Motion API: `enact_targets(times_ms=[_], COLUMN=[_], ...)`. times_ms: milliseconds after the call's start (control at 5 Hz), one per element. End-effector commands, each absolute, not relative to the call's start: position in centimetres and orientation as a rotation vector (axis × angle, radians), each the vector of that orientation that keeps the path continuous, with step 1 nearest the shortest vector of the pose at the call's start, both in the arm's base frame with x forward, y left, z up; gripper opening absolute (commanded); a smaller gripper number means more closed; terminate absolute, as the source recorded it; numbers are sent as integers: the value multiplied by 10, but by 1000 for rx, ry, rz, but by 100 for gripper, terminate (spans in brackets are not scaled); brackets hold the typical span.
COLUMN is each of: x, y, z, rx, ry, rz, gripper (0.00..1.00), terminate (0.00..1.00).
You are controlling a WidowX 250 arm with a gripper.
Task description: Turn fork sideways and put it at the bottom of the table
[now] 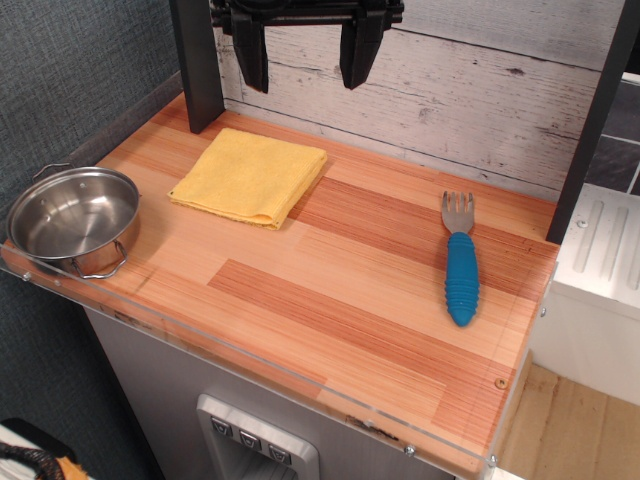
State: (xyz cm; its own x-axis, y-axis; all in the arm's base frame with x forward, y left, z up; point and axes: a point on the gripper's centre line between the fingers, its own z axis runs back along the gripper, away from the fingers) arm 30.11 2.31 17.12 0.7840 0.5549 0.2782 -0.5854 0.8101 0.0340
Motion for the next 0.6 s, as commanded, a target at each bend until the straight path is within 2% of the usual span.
enact_targets(times_ms=[0, 400], x=[301, 328], y=[23, -16], z=[171, 167], rx=[121, 79], ry=[-262, -346], rz=[617, 542], gripper=[100, 100], terminate=[0, 0])
